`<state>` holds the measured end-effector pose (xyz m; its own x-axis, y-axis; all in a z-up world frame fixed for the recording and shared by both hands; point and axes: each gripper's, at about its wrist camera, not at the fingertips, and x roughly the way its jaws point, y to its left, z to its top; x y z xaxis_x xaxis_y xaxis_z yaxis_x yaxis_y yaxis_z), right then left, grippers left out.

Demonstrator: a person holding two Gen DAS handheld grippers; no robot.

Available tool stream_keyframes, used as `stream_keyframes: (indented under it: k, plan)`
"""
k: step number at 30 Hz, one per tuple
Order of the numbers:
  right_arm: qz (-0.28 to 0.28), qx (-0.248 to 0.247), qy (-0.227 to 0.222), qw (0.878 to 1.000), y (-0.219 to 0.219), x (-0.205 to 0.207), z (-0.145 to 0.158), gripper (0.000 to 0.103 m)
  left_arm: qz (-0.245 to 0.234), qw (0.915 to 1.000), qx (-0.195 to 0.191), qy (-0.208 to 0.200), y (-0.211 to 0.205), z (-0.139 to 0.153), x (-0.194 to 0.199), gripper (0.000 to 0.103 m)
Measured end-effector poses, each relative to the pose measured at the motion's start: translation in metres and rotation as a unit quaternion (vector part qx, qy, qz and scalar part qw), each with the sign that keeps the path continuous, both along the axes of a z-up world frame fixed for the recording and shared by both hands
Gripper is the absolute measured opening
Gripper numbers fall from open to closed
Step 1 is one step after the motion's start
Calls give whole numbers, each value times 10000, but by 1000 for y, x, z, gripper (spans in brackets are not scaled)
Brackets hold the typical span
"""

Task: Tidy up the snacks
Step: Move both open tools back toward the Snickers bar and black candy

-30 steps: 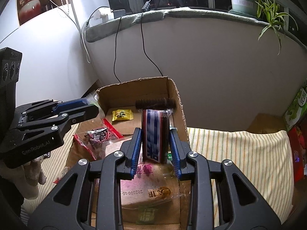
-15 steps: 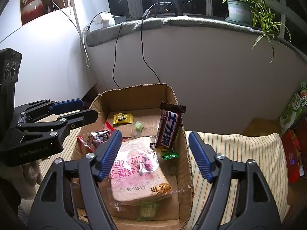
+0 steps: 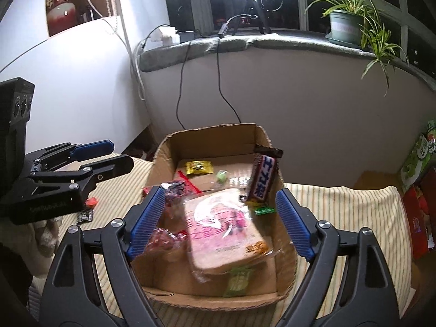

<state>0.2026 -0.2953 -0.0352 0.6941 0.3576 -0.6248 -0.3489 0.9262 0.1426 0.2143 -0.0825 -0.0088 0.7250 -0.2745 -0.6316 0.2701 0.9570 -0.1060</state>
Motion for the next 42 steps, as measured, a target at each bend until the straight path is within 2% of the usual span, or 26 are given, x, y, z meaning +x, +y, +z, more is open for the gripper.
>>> stream_keyframes:
  k: [15, 27, 33, 39, 42]
  plan:
    - [539, 155, -201, 9982, 31, -47, 13, 86, 718, 9974, -8, -14, 86, -6, -52, 59]
    - [1402, -130, -49, 9900, 103, -79, -3, 86, 1288, 9911, -51, 332, 157, -36, -71, 59]
    - [1713, -197, 172, 9849, 142, -79, -20, 86, 1271, 9906, -20, 514, 169, -54, -67, 58]
    - [1940, -243, 479, 9795, 177, -73, -43, 86, 988, 9928, 179, 653, 164, -68, -58, 57]
    - [2013, -315, 670, 9767, 192, -65, -58, 82, 811, 9938, 329, 693, 160, -73, -53, 57]
